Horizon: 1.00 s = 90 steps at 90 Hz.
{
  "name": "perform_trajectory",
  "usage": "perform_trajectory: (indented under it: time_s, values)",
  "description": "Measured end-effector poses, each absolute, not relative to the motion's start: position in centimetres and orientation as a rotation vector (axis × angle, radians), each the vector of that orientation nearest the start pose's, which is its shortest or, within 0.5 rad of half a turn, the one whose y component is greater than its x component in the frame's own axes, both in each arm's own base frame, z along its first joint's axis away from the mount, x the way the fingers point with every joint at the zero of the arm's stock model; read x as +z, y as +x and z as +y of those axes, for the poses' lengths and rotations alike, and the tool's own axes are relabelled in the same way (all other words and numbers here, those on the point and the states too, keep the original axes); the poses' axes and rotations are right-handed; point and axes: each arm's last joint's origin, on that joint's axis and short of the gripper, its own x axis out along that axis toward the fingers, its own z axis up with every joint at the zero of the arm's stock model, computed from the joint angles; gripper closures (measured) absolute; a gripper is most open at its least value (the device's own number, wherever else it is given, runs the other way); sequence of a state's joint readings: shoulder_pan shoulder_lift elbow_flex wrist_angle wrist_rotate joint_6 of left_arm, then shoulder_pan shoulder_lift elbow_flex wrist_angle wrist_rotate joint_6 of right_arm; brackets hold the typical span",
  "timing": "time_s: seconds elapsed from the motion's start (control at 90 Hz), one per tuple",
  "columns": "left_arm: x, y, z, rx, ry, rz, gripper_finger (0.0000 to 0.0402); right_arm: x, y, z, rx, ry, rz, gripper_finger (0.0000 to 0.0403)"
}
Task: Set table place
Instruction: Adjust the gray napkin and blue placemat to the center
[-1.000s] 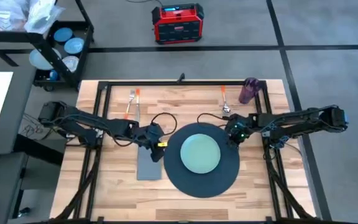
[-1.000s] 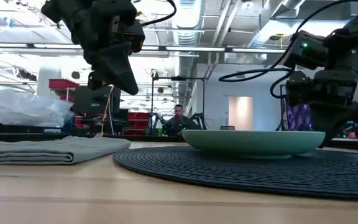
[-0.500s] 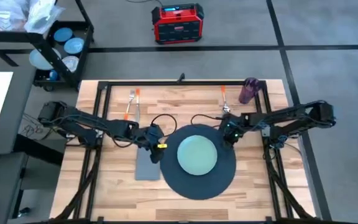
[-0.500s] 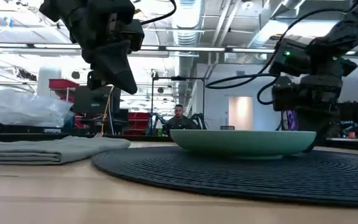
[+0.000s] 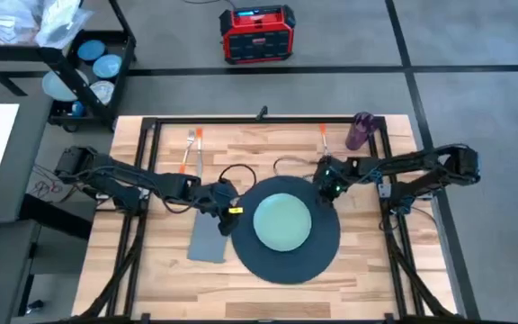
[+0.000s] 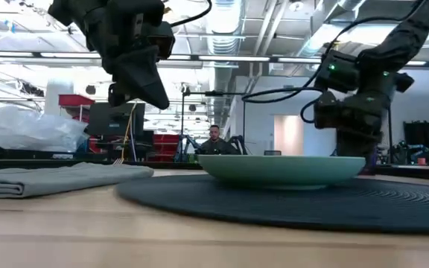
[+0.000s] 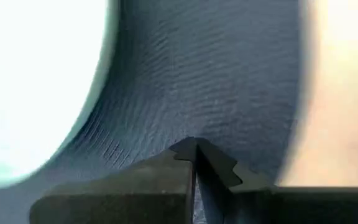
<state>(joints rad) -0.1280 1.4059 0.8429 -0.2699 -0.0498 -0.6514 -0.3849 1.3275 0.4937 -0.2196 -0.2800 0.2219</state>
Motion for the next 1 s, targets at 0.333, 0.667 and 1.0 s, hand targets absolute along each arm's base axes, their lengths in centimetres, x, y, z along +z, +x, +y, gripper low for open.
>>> perform_trajectory:
  time_s: [0.333, 0.667, 1.0]
  values:
    - [21.1, 27.7, -3.0, 0.232, -0.564, 0.841, 0.0401, 16.3, 19.4, -8.1, -0.085, 0.574, 0.88, 0.0385]
    - [19.7, 25.1, -6.2, 0.392, -0.726, 1.071, 0.0401, 15.5, 18.3, -8.3, -0.174, 0.478, 1.013, 0.0386]
    - [19.0, 23.4, -6.0, 0.532, -0.698, 1.219, 0.0401, 17.4, 17.4, -9.6, -0.215, 0.428, 1.014, 0.0387]
